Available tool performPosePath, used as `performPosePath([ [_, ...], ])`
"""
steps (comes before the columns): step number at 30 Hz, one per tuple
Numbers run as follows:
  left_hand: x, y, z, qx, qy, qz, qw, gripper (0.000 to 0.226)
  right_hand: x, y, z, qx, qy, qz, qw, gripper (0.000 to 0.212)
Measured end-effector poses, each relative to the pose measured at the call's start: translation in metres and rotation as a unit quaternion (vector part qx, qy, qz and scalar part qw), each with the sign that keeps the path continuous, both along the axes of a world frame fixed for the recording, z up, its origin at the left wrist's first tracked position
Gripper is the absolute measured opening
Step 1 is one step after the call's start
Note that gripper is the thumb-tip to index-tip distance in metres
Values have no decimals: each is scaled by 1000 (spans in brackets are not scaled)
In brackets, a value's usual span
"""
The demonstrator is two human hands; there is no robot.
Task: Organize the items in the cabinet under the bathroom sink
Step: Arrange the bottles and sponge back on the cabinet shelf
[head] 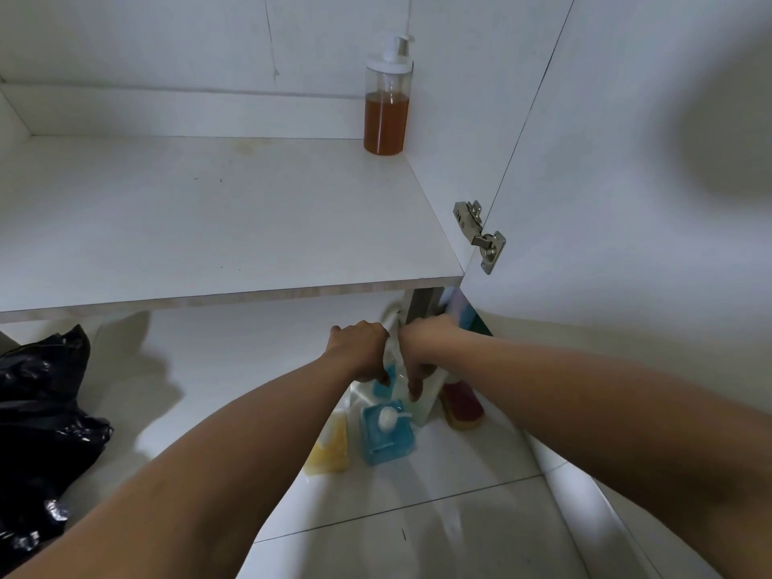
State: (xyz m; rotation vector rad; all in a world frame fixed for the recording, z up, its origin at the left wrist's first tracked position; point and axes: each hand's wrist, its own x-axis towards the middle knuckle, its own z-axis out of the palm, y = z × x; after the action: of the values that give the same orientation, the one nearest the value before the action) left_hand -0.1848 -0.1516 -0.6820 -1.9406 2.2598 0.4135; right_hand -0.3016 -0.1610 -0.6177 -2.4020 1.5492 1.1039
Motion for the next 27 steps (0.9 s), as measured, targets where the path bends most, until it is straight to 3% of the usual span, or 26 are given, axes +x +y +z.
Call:
performPosePath([
  [5, 6, 11, 7, -14, -30, -1, 999, 65, 1, -2, -6, 10, 0, 2, 1000, 96],
  [10, -2, 28, 16, 42, -109, -114, 987, 41, 2, 0, -3, 13, 1, 4, 1000, 90],
  [18, 2, 46, 25, 176, -152, -165, 958, 81, 1, 3, -3, 18, -12, 15, 1000, 78],
  [22, -1, 63, 15, 107, -153, -199, 962, 103, 5, 5, -4, 6, -5, 23, 1000, 81],
  [27, -1, 72, 3, 42, -97, -186, 977, 79, 1, 6, 0, -10, -6, 23, 1000, 79],
])
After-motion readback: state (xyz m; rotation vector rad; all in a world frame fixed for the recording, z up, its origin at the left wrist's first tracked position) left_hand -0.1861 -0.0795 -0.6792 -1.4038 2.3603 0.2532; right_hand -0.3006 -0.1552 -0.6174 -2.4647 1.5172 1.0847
